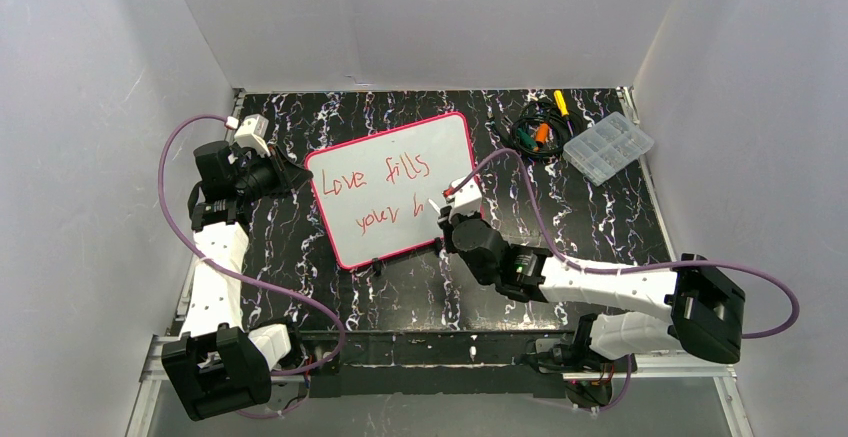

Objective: Write a sentence on the whiteboard

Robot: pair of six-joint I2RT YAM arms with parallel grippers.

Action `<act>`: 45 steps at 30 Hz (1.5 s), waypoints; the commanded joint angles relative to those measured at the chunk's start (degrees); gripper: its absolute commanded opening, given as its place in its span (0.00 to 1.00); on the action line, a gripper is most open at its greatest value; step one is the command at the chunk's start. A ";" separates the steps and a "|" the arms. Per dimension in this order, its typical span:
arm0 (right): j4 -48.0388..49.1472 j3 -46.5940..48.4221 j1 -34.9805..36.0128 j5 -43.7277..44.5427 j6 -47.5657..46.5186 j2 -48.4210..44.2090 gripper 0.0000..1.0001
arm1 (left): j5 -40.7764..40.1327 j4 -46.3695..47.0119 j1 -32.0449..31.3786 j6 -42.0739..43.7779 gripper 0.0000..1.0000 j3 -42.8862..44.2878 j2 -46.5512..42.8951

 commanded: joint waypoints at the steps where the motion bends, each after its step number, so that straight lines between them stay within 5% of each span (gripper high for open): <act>1: 4.00 -0.31 -0.96 -0.29 -0.90 -0.09 0.01 | 1.24 -0.36 0.05 -0.06 0.02 -0.80 -1.37; 45: 3.09 0.26 -1.76 3.86 -1.93 0.95 0.01 | 1.08 -0.45 -0.01 0.05 0.02 -0.75 -1.29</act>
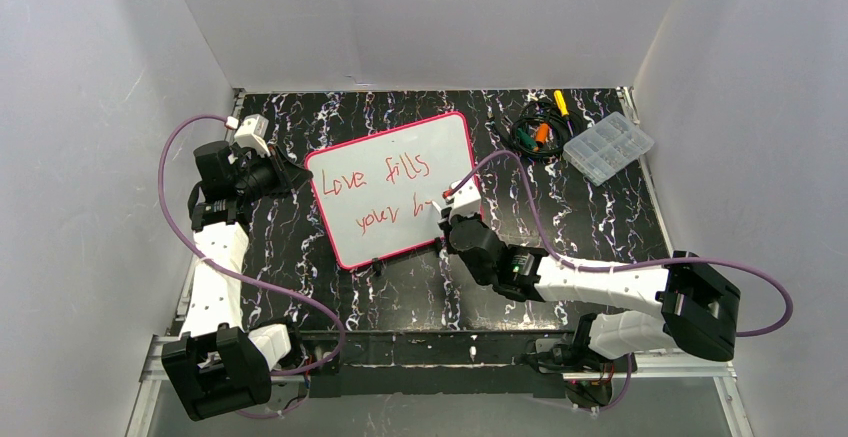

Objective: Write a sentence on the whiteboard

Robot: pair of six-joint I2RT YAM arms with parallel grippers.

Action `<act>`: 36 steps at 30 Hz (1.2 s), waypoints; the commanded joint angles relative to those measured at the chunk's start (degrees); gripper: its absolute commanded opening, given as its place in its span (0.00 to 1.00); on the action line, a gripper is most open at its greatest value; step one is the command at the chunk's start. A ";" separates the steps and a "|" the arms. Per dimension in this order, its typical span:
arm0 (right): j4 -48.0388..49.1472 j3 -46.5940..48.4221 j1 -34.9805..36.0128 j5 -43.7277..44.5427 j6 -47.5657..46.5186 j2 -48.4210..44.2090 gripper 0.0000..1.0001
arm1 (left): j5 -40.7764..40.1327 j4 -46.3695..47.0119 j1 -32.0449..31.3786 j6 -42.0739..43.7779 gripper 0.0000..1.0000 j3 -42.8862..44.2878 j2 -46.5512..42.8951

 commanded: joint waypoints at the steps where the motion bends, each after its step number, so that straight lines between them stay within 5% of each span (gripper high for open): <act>1: 2.97 1.39 -0.35 2.93 -2.28 -0.66 0.01 | 1.13 -0.47 0.01 0.01 0.02 -0.73 -1.25; 36: -2.13 -1.14 0.35 -2.97 2.47 0.27 0.01 | 1.11 -0.47 -0.02 0.05 0.02 -0.71 -1.28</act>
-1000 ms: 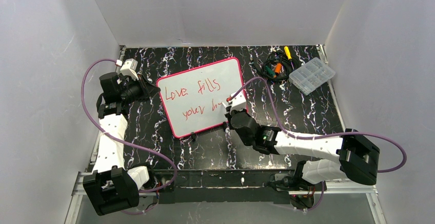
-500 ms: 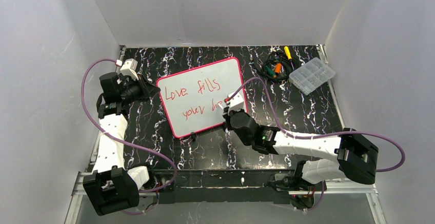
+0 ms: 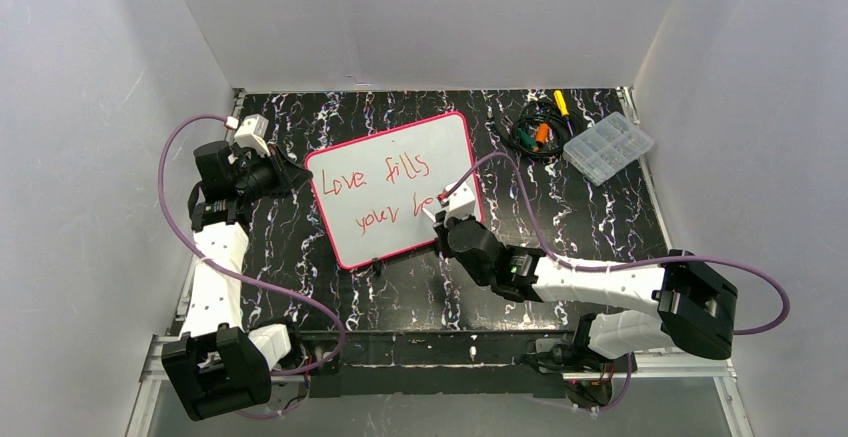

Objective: Write a sentence on the whiteboard

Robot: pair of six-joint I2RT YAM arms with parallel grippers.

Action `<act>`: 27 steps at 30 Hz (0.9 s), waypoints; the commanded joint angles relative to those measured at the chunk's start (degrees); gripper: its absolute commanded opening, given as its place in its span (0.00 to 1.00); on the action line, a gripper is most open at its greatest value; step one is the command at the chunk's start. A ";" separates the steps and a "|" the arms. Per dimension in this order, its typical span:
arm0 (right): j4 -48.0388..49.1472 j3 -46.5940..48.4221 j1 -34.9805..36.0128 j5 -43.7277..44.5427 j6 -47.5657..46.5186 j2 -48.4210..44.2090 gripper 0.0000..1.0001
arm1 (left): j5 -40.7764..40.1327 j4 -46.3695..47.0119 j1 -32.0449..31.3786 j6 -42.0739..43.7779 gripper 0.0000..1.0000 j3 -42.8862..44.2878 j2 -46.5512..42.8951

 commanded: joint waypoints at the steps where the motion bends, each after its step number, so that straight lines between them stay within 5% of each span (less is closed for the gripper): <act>1: -3.08 -0.89 -0.07 2.38 1.13 -0.59 0.01 | 1.15 -0.47 0.02 0.05 0.02 -0.75 -1.20; 27: -0.06 -0.24 -2.12 5.73 -2.97 -3.69 0.01 | 1.24 -0.47 0.03 -0.04 0.02 -0.72 -1.09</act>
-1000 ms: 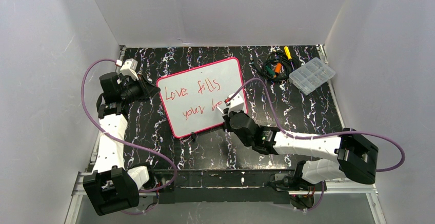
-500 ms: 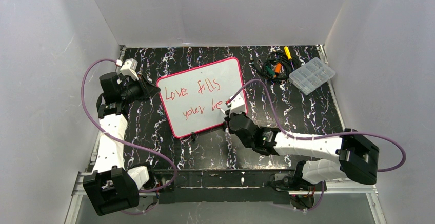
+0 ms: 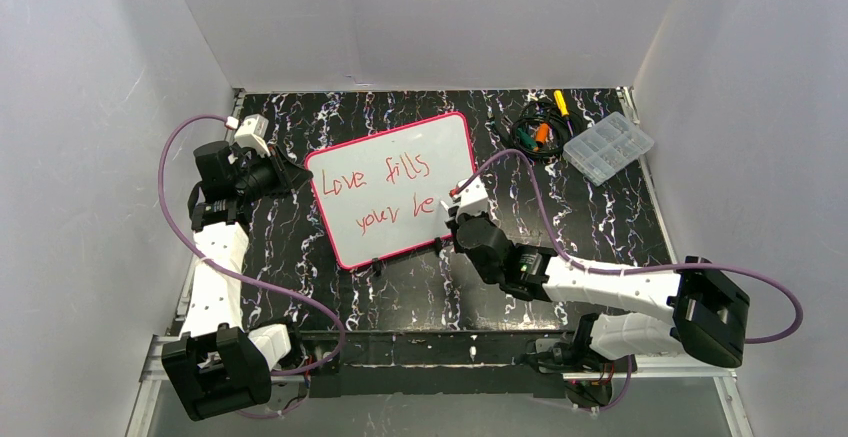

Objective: Write a sentence on the whiteboard

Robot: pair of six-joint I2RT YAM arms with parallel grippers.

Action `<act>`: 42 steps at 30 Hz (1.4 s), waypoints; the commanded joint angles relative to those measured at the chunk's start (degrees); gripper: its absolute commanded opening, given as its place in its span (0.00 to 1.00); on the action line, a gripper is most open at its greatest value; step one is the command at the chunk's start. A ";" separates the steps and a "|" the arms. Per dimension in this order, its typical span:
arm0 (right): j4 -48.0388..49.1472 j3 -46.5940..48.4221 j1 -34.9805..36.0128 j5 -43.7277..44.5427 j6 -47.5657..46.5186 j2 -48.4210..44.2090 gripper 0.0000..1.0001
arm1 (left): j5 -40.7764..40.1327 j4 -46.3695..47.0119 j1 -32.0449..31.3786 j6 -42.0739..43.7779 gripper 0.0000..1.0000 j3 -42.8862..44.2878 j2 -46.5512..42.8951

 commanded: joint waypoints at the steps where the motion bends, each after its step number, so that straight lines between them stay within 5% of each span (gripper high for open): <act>1: 3.60 0.54 -1.09 1.23 -1.07 0.50 0.01 | 1.13 -0.47 -0.02 -0.08 0.02 -0.71 -1.09; 25: 1.10 -2.63 -2.17 -6.06 1.00 -0.93 0.01 | 1.04 -0.47 -0.02 0.05 0.02 -0.71 -1.09; 42: 3.31 -0.51 -1.88 1.26 -1.60 -0.92 0.01 | 1.00 -0.47 0.02 -0.11 0.02 -0.78 -1.18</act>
